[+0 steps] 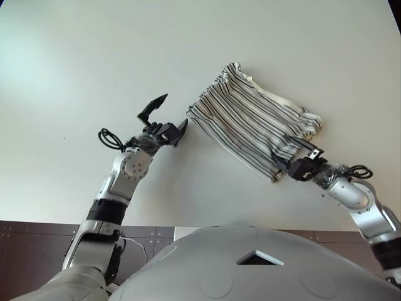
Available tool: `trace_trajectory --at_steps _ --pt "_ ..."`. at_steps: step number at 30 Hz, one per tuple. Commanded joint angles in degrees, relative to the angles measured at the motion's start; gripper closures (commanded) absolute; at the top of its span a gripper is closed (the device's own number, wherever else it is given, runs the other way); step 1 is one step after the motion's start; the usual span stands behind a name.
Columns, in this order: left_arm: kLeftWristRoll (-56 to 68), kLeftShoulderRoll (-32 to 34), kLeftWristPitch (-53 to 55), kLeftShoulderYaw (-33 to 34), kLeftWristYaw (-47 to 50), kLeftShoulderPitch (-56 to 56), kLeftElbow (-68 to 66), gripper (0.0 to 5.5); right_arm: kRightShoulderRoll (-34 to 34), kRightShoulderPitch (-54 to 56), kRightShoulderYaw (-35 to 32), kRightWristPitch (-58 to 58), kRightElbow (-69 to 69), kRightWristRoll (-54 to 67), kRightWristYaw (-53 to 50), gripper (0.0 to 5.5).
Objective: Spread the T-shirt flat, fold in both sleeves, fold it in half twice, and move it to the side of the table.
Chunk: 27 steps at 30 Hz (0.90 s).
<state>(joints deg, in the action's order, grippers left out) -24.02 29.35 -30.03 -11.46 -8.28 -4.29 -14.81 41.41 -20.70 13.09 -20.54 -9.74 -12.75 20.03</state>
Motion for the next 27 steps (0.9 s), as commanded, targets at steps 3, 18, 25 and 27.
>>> trace_trajectory --at_steps 3,18,25,27 --pt "11.4 3.0 -5.4 3.5 -5.9 -1.6 2.5 0.91 -2.9 3.6 -9.7 4.8 -14.7 23.3 4.5 2.43" --pt "23.0 -8.4 -9.2 6.3 -4.8 3.3 9.4 0.91 -26.3 54.1 8.6 4.2 51.7 -6.2 -3.2 2.43" --pt "23.5 -9.9 -10.1 5.2 -7.7 4.3 7.2 0.91 -25.9 60.6 3.5 0.6 69.6 -3.9 -7.6 2.43" --pt "23.6 -9.9 -10.6 4.4 -8.8 4.2 7.1 0.91 -25.2 62.1 1.0 0.6 73.1 -2.6 -8.5 2.43"
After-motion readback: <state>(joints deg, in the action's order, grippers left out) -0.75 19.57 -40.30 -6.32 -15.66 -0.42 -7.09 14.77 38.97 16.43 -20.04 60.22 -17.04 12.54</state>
